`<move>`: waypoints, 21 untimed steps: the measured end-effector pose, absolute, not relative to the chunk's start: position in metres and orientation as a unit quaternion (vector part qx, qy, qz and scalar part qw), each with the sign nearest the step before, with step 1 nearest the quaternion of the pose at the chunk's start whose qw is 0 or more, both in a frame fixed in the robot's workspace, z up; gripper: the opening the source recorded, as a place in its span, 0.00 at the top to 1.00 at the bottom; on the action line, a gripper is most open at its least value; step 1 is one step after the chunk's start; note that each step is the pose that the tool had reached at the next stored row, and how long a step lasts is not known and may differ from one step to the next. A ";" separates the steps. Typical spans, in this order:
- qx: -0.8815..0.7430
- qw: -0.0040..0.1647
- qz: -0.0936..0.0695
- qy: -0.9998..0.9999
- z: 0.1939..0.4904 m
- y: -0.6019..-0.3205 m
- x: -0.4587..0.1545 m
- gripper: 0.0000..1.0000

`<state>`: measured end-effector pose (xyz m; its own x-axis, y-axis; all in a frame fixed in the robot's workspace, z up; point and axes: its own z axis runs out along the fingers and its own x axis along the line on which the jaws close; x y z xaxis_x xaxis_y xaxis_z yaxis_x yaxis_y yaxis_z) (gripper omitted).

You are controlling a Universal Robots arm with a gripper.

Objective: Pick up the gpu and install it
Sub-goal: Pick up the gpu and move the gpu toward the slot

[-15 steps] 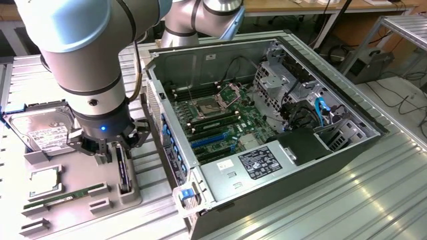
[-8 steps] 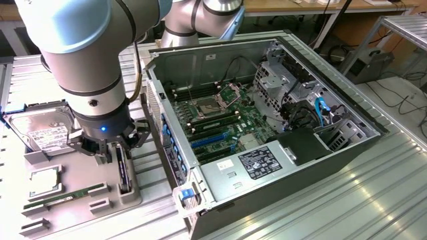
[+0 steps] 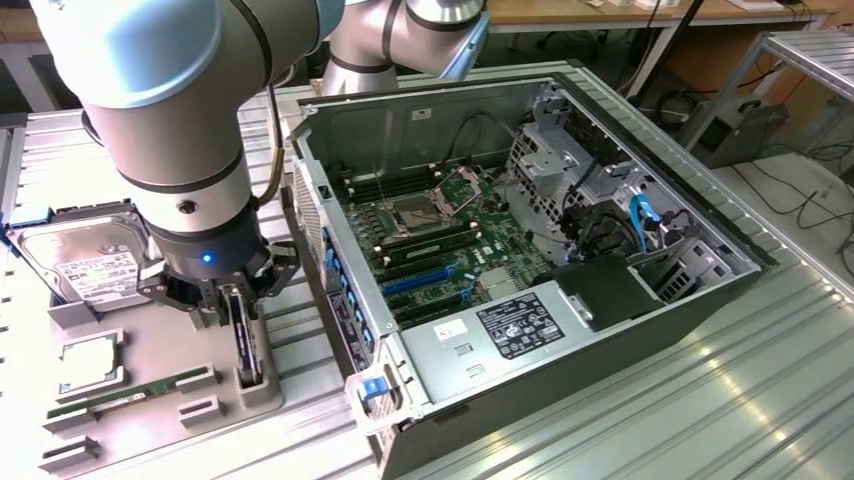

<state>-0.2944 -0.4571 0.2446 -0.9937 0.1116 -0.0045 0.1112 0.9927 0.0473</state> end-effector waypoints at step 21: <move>0.016 0.003 0.024 1.000 0.245 -0.457 -0.295 0.74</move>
<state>-0.2949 -0.4572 0.2446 -0.9995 0.0314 -0.0046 0.0311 0.9984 0.0473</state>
